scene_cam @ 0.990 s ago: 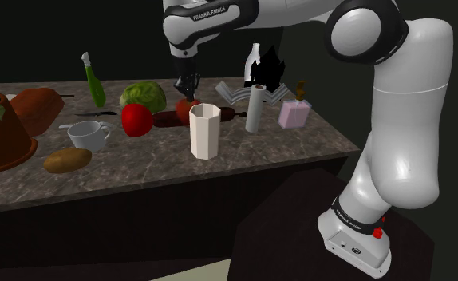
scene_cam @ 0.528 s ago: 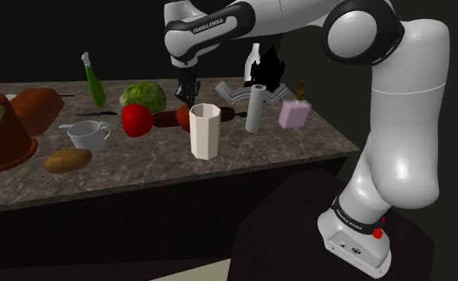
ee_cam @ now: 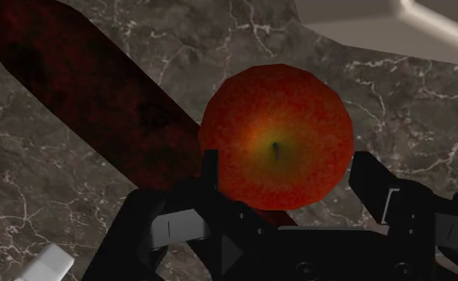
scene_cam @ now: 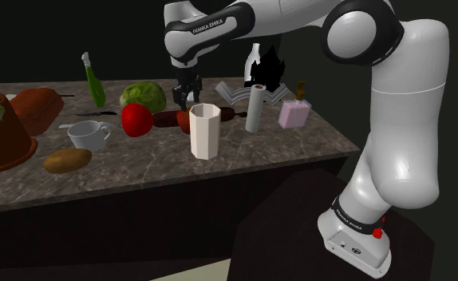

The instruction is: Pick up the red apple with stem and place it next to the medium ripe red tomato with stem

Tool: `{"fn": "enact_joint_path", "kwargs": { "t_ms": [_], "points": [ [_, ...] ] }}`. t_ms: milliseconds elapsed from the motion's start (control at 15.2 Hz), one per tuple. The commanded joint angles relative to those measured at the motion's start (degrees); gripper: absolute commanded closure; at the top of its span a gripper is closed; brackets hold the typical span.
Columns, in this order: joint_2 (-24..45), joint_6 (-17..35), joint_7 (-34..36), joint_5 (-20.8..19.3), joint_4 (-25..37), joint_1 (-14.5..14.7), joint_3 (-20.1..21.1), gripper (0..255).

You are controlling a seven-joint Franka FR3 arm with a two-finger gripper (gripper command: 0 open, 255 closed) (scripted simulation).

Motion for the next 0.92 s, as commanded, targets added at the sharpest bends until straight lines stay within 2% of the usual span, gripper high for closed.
{"fn": "enact_joint_path", "kwargs": {
  "t_ms": [0,132,396,858],
  "points": [
    [0.0,0.0,0.0,0.0,0.0,0.0,0.0,0],
    [0.0,0.0,0.0,0.0,0.0,0.0,0.0,0],
    [-1.1,-6.8,0.0,-0.1,5.8,0.2,0.0,0],
    [-1.1,-6.8,0.0,-0.1,5.8,0.2,0.0,0]
  ]
}}
